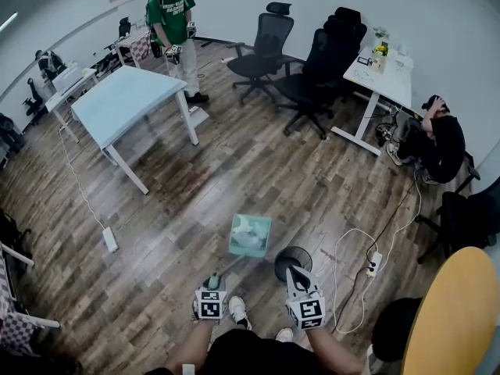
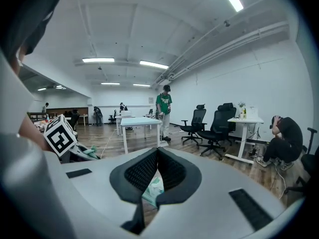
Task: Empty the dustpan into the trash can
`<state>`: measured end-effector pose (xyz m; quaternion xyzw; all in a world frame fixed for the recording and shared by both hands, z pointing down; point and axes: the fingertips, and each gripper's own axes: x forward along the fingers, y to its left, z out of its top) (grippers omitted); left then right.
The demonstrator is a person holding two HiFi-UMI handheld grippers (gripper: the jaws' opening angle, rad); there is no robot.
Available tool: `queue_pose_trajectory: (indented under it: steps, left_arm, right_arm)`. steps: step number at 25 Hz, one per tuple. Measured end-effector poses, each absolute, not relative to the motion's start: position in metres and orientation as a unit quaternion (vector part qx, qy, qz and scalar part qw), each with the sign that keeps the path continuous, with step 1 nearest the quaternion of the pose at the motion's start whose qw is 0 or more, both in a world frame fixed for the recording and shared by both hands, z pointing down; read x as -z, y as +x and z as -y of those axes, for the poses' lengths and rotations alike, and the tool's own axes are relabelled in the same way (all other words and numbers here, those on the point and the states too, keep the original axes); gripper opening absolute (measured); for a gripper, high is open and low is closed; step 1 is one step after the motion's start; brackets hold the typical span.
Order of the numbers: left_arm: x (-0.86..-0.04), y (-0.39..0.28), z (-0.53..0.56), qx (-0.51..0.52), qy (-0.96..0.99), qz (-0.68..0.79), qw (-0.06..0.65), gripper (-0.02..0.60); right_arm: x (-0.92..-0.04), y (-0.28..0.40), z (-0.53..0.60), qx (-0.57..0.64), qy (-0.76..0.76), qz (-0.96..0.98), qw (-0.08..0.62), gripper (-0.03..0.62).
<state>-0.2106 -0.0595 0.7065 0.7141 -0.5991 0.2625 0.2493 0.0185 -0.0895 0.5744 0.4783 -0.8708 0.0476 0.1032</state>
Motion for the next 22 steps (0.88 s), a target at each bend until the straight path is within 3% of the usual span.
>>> queue_pose_trajectory:
  steps: [8, 22]
  left_arm:
    - [-0.694, -0.162, 0.013, -0.248, 0.72, 0.608, 0.227, 0.097]
    - [-0.692, -0.099, -0.033, -0.37, 0.745, 0.552, 0.054, 0.097]
  right_arm:
    - [-0.575, 0.071, 0.058, -0.053, 0.488, 0.866, 0.1, 0.023]
    - [-0.598, 0.144, 0.007, -0.064, 0.515, 0.848, 0.111, 0.023]
